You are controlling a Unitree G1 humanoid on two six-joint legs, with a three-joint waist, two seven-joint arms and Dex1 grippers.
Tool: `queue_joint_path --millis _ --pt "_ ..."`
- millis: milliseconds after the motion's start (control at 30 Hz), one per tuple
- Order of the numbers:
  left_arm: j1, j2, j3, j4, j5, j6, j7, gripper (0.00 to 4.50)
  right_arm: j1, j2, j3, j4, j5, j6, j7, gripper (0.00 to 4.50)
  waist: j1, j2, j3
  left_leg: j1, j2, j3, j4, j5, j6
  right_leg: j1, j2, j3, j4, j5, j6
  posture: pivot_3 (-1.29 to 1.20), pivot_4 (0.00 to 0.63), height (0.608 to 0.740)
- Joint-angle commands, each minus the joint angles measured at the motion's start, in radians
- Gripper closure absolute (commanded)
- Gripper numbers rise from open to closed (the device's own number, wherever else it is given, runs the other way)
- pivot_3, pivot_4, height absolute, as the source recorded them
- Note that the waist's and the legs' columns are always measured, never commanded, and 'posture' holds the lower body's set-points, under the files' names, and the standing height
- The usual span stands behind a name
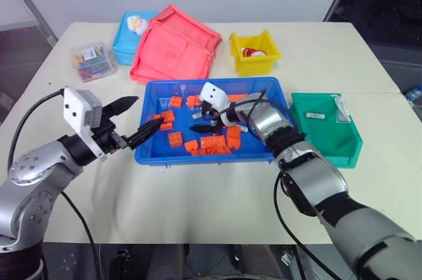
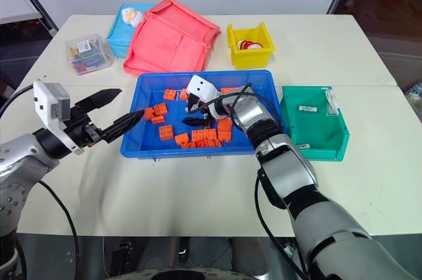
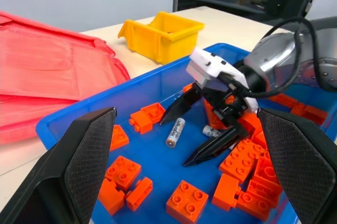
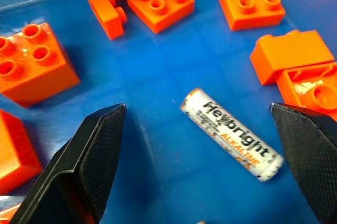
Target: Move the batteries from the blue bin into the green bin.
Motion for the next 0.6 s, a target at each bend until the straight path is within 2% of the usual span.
queue_joint_path --millis 33,67,100,133,167,267,367,400,600 --pt "0.003 0.0 0.02 -0.038 -0.013 -0.005 0.01 0.0 -0.03 0.007 0.008 0.027 -0.025 -0.024 0.025 0.01 0.0 0.0 0.0 0.0 0.0 0.0 0.0 0.0 0.0 0.0 0.0 0.0 0.0 0.0 0.0 0.0 0.15 0.74" --pt "0.004 0.001 0.021 -0.038 -0.014 -0.006 0.011 0.0 -0.031 0.007 0.008 0.034 -0.029 -0.025 0.032 0.01 0.0 0.0 0.0 0.0 0.0 0.0 0.0 0.0 0.0 0.0 0.0 0.0 0.0 0.0 0.0 0.0 0.15 0.74" --pt "0.004 0.001 0.022 -0.038 -0.014 -0.007 0.014 0.0 -0.031 0.007 0.009 0.043 -0.036 -0.024 0.033 0.53 0.0 0.0 0.0 0.0 0.0 0.0 0.0 0.0 0.0 0.0 0.0 0.0 0.0 0.0 0.0 0.0 0.15 0.74" --pt "0.005 0.002 0.024 -0.039 -0.014 -0.008 0.016 0.0 -0.032 0.008 0.009 0.049 -0.04 -0.025 0.034 0.73 0.0 0.0 0.0 0.0 0.0 0.0 0.0 0.0 0.0 0.0 0.0 0.0 0.0 0.0 0.0 0.0 0.15 0.74" --pt "0.006 0.003 0.025 -0.039 -0.015 -0.008 0.017 0.0 -0.032 0.008 0.009 0.054 -0.044 -0.027 0.037 1.34 0.0 0.0 0.0 0.0 0.0 0.0 0.0 0.0 0.0 0.0 0.0 0.0 0.0 0.0 0.0 0.0 0.15 0.74" --pt "0.004 0.008 0.031 -0.038 -0.017 -0.009 0.018 0.0 -0.034 0.007 0.007 0.061 -0.049 -0.029 0.042 2.61 0.0 0.0 0.0 0.0 0.0 0.0 0.0 0.0 0.0 0.0 0.0 0.0 0.0 0.0 0.0 0.0 0.15 0.74" --pt "0.004 0.01 0.035 -0.037 -0.015 -0.01 0.017 0.0 -0.03 0.005 0.006 0.058 -0.053 -0.03 0.049 4.22 0.0 0.0 0.0 0.0 0.0 0.0 0.0 0.0 0.0 0.0 0.0 0.0 0.0 0.0 0.0 0.0 0.15 0.74" --pt "0.004 0.01 0.035 -0.035 -0.013 -0.011 0.016 0.0 -0.029 0.004 0.006 0.058 -0.055 -0.031 0.05 4.42 0.0 0.0 0.0 0.0 0.0 0.0 0.0 0.0 0.0 0.0 0.0 0.0 0.0 0.0 0.0 0.0 0.15 0.74" --pt "0.002 0.017 0.032 -0.026 -0.014 -0.011 0.0 0.0 -0.042 -0.001 -0.018 0.034 -0.049 -0.033 0.035 4.42 0.0 0.0 0.0 0.0 0.0 0.0 0.0 0.0 0.0 0.0 0.0 0.0 0.0 0.0 0.0 0.0 0.15 0.74"
